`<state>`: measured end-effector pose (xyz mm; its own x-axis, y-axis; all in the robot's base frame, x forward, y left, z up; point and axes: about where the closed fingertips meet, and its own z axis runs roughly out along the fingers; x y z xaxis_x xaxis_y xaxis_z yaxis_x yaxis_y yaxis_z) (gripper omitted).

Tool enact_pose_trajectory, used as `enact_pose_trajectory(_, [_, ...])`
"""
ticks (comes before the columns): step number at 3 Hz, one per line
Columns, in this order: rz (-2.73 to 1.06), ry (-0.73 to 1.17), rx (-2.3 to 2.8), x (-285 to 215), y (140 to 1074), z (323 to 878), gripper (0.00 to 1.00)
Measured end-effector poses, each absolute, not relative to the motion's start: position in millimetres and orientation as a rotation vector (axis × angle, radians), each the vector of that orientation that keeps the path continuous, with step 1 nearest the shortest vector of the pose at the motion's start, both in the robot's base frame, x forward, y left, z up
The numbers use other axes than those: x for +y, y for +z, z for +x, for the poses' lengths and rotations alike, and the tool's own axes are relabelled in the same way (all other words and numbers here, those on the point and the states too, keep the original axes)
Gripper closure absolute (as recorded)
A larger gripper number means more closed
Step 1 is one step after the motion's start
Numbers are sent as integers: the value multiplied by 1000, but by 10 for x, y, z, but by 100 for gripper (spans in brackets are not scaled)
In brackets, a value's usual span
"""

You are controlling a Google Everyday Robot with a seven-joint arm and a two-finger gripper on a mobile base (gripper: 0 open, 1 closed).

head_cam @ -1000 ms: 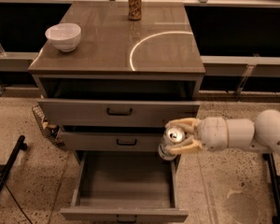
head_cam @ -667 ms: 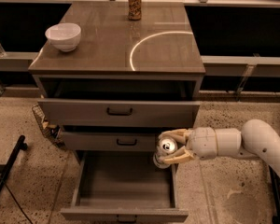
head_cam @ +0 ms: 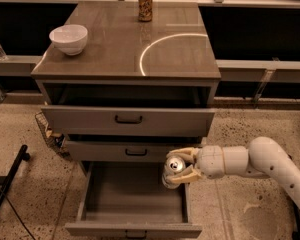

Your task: Place 7up can into bottom drawer

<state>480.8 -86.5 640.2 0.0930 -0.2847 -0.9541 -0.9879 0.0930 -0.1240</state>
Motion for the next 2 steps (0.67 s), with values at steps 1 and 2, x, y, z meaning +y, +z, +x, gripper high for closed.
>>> enact_pose_trajectory(1, [-1391, 905, 1412, -716, 5741, 4787, 100])
enact_pose_trajectory(2, [-1393, 897, 1407, -554, 5269, 4784, 100])
